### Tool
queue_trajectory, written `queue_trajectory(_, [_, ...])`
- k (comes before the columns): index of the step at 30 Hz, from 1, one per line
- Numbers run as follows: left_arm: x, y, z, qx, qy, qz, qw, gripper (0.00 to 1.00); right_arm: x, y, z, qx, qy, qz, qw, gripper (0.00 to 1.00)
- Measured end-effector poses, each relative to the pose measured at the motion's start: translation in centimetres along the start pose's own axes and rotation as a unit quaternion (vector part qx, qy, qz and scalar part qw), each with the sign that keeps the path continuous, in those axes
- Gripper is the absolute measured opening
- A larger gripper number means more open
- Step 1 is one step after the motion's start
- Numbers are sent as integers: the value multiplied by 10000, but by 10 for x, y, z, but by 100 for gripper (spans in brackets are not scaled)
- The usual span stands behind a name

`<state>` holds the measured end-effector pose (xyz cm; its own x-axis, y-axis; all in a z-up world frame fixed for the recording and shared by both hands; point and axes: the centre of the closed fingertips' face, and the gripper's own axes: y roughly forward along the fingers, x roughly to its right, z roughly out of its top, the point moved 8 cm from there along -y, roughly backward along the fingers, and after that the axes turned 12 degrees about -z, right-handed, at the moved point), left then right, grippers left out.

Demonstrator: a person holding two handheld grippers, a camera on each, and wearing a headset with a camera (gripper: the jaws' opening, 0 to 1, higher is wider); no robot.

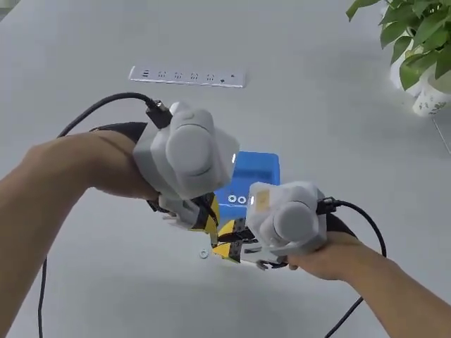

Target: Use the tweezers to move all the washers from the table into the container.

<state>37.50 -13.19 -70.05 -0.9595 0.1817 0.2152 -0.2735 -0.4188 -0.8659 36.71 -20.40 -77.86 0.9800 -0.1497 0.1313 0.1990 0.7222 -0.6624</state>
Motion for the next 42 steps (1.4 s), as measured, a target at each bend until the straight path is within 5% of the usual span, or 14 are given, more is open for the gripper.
queue_trajectory(23, [-6, -29, 13, -63, 96, 136, 9998, 5, 20, -15, 21, 133, -126, -152, 9997, 9])
queue_trajectory(42, [-31, -51, 14, -71, 159, 277, 9995, 5, 52, -16, 34, 174, -251, -304, 9991, 9])
